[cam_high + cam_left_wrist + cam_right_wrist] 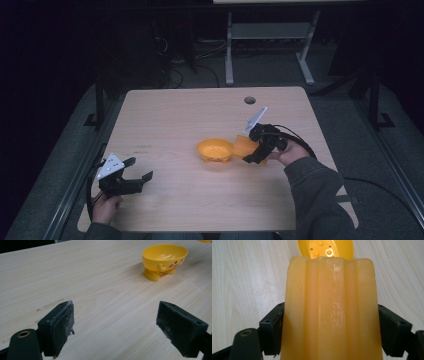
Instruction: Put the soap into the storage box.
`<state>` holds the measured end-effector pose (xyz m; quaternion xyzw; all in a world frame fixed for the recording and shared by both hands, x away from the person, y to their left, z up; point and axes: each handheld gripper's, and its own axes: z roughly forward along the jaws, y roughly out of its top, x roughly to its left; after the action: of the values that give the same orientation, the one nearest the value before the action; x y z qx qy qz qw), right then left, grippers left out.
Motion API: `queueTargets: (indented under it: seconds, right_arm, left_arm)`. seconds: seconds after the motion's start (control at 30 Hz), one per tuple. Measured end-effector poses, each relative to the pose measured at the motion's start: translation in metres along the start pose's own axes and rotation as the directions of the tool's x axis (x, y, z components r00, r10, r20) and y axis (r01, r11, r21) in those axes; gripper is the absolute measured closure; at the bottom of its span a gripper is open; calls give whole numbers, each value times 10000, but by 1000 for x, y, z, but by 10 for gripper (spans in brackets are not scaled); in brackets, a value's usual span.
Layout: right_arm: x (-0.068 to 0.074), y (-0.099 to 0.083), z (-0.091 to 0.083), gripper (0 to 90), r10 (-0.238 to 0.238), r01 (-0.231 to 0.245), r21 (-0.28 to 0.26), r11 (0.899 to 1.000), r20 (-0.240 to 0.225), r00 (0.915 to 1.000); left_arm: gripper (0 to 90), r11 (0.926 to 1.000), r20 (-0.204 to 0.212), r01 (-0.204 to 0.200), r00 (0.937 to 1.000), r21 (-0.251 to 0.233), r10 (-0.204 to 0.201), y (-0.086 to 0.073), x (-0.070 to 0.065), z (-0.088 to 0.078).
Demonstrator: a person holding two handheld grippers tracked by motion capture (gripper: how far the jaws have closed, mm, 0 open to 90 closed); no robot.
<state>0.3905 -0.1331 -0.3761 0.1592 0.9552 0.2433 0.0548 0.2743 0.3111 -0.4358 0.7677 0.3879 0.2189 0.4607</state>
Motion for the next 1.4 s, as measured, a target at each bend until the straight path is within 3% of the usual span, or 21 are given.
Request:
queueTargets:
  seconds: [0.77,1.4]
  right_arm:
    - [-7,32,-1,206,-533,526,-332,9981,-196,9984]
    - [-12,59,4,206,-1024,1017,-232,9945,-306,9943]
  left_arm:
    - [141,10000,-3,30,10000,-35,-30,0,0,0]
    - [141,10000,-4,42,10000,-27,-42,0,1,0]
